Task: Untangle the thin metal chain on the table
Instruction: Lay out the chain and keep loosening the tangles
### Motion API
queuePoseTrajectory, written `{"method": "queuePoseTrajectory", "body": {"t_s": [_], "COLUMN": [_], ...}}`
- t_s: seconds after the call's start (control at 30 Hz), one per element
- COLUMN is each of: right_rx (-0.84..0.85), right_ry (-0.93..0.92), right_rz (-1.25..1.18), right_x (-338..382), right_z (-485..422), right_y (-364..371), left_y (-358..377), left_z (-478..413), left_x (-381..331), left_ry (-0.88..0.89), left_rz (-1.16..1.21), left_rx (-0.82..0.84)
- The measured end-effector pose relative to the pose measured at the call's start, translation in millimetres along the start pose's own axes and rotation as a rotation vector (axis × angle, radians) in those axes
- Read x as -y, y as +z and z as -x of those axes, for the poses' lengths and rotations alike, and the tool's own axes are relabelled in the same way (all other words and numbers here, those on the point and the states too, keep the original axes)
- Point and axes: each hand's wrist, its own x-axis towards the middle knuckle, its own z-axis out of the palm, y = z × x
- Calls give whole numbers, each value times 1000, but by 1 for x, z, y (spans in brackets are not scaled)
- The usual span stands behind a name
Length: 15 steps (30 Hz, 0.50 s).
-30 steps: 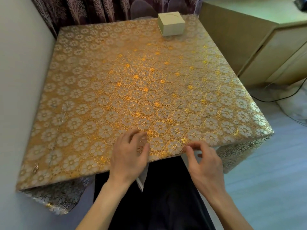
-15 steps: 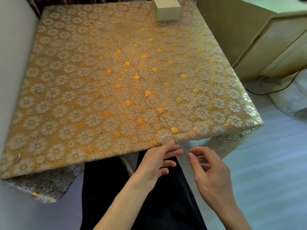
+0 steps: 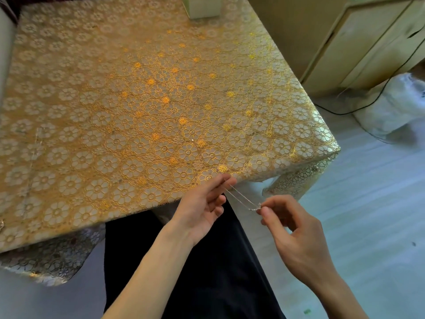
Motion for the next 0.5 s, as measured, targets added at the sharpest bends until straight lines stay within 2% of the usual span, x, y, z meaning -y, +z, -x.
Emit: {"method": "queuePoseTrajectory", "body": {"t_s": [0.37,0.5], "right_rx": [56,102], "right_ry": [-140,-184], "right_rz": [-49,-80], "right_x": [24,38], "right_z": [-22,-47], "right_y": [20,39], "left_y": [-39,-58], "left_z": [23,29], "left_x": [-48,-67], "left_ry": [241,364], "left_rz": [96,33], "left_rx": [-41,-125]}}
